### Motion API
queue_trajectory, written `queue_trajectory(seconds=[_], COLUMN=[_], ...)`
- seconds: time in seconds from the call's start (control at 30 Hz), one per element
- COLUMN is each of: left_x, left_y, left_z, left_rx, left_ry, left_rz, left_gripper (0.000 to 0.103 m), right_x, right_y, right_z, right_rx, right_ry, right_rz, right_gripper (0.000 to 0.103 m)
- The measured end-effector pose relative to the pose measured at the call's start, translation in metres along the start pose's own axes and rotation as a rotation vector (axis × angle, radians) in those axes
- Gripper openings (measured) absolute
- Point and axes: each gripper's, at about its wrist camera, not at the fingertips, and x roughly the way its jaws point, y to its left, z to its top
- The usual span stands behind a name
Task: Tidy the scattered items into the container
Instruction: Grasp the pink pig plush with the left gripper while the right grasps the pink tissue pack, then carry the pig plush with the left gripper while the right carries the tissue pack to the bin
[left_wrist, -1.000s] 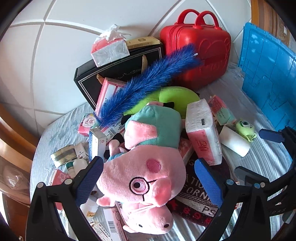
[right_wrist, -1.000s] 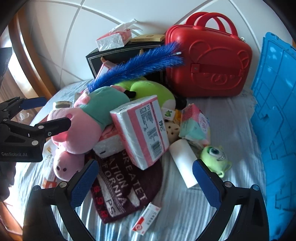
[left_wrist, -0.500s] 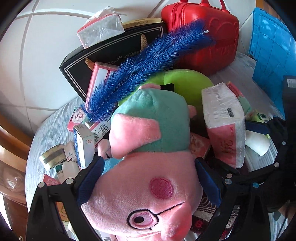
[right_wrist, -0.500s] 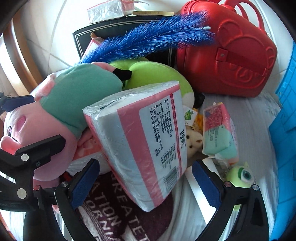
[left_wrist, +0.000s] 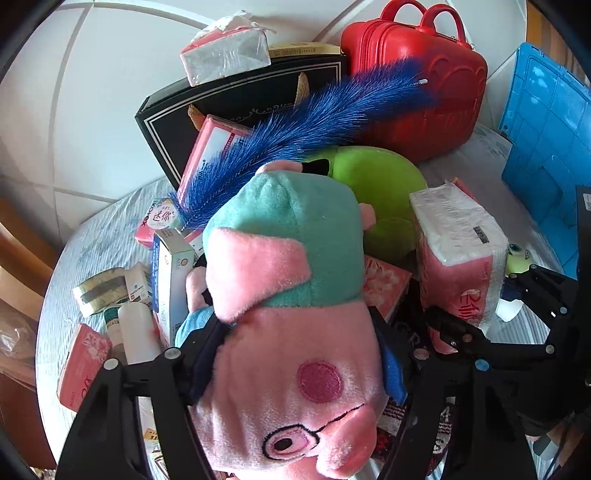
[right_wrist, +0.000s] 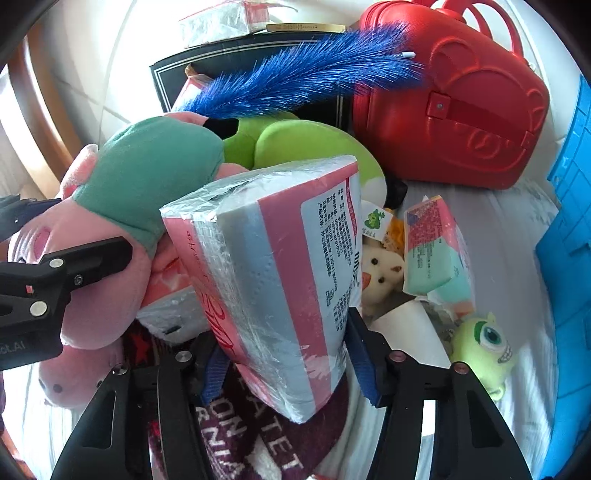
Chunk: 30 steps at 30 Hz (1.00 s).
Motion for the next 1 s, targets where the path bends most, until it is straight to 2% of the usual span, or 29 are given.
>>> queue_trajectory(seconds=[0.43,1.0], left_x=[-0.060,-0.186], left_y=[0.004,0.020], left_z=[-0.034,-0.078], left_rx=[-0.050,-0.113], left_ry=[-0.008,-0.064], left_rz=[0.004,0.045], left_gripper=[0.068,0.068], right_x=[-0.070,-0.205], right_y=[0.015,0.027], right_z=[-0.029,-0.068], right_rx=[-0.010,-0.027], right_ry=[0.006,-0.044], right_rz=[0.046,0.112], right_gripper=[0.055,0.055])
